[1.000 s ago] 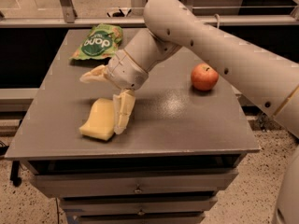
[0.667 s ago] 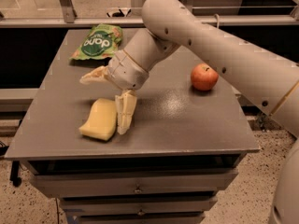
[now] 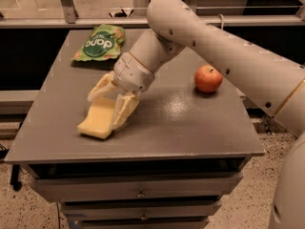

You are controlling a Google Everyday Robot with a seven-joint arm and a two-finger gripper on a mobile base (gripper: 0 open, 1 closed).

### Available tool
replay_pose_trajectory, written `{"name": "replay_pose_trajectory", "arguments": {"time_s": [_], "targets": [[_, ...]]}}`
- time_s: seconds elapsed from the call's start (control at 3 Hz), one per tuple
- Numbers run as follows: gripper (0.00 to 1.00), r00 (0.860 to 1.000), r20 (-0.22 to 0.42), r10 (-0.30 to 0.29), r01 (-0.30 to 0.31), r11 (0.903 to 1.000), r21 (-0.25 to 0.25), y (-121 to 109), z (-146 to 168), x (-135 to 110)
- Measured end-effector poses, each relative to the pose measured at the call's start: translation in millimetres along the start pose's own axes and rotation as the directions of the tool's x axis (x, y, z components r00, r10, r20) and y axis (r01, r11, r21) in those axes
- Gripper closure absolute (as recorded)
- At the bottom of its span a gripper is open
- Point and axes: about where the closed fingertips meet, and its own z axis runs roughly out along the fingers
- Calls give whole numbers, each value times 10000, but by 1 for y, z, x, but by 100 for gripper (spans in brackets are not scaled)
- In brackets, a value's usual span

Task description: Pick sponge

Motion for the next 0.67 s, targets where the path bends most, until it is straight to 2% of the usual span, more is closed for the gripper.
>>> {"name": "replay_pose_trajectory", "arguments": {"time_s": [0.67], "targets": [[85,9998,8,198,-198,9998,-96,7,-2,5]]}}
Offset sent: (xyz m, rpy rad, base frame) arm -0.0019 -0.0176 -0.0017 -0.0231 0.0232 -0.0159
